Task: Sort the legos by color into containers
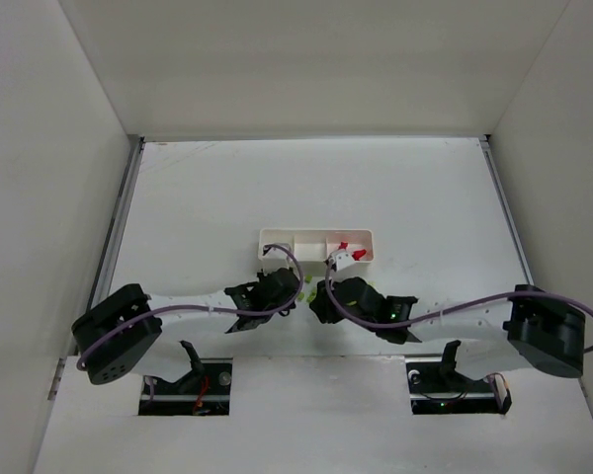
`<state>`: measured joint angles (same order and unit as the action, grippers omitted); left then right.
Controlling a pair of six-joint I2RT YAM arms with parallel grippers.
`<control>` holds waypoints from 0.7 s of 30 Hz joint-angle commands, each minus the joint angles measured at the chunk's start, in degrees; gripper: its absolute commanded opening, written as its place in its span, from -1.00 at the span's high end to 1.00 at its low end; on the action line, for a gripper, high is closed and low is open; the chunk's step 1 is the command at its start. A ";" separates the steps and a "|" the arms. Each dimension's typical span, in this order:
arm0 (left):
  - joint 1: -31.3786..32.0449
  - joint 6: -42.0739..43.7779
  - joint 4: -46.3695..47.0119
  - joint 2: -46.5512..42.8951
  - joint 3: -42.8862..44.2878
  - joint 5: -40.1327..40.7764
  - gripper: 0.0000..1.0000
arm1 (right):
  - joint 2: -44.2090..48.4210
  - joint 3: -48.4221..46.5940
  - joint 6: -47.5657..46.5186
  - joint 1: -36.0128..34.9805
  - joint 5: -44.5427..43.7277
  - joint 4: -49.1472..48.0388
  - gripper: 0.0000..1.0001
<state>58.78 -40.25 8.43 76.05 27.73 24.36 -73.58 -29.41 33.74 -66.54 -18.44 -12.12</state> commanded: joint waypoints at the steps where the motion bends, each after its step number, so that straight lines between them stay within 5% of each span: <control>1: -1.08 0.61 3.52 0.06 -1.09 -0.28 0.57 | -4.01 -0.30 1.51 -0.82 1.38 -3.52 0.20; 4: -1.61 0.52 2.83 -1.33 -2.15 -0.63 0.75 | -8.32 -1.00 2.30 -0.82 1.47 -5.01 0.10; 12: -2.14 -0.53 -1.04 -8.37 -4.17 0.25 0.80 | -14.48 -4.25 0.90 -1.52 -5.11 -5.02 -0.13; 21: -1.96 -1.33 -1.65 -8.03 -4.52 -2.73 0.29 | -17.29 -5.31 -1.04 -1.88 -10.21 -2.73 -0.15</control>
<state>56.55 -40.99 7.68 68.53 23.77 22.81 -89.43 -33.56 33.74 -67.96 -25.78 -16.32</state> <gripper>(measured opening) 0.344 0.573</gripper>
